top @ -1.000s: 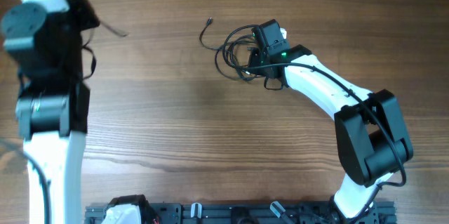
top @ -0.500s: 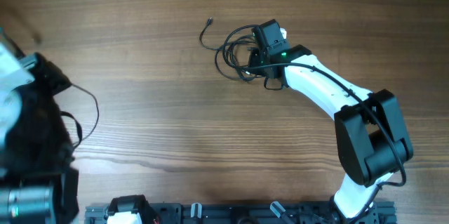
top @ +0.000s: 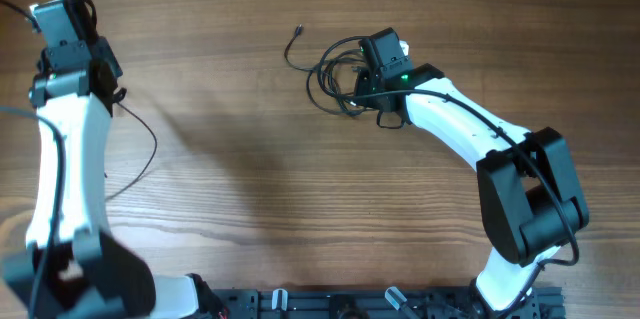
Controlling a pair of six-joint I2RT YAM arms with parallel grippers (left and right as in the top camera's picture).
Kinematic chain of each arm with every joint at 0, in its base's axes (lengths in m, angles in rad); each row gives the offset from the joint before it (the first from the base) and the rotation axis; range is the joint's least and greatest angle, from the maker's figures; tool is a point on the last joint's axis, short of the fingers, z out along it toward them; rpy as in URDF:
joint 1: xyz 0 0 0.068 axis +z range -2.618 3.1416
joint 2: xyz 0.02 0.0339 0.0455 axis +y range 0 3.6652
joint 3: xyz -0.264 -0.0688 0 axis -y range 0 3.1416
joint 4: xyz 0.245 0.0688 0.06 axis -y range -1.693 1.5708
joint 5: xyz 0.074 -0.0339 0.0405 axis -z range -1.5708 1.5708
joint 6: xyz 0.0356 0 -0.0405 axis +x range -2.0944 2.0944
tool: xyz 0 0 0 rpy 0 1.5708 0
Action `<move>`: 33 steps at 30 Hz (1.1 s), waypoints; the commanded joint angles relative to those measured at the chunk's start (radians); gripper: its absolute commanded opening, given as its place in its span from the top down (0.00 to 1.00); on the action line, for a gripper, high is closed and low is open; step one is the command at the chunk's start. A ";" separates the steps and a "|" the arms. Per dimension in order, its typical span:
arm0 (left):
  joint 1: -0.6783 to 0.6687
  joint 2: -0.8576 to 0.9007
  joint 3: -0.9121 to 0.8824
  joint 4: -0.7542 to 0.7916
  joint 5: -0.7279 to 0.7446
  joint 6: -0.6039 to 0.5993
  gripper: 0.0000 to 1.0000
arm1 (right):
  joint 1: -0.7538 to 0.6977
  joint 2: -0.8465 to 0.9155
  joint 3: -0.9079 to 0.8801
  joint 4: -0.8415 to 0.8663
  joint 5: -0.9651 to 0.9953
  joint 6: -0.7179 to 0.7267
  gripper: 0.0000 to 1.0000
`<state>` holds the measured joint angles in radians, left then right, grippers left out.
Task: Untangle cables
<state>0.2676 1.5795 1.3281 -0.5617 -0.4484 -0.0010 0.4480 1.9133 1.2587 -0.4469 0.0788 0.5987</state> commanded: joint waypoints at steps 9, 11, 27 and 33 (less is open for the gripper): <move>0.051 0.315 0.000 0.405 0.329 0.155 0.96 | -0.003 0.029 -0.004 0.006 0.011 0.006 0.86; 0.051 0.358 0.000 0.468 0.328 0.155 0.96 | -0.003 0.029 -0.004 0.013 0.011 0.006 0.86; 0.051 0.379 0.000 0.642 0.325 0.181 0.00 | -0.003 0.029 -0.004 0.019 0.010 0.007 0.87; 0.038 0.232 0.000 0.612 0.326 0.086 0.00 | -0.003 0.029 -0.004 0.021 0.010 0.023 0.94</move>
<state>0.3153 1.9400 1.3258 0.0788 -0.1287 0.1535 0.4480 1.9141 1.2587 -0.4309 0.0795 0.5991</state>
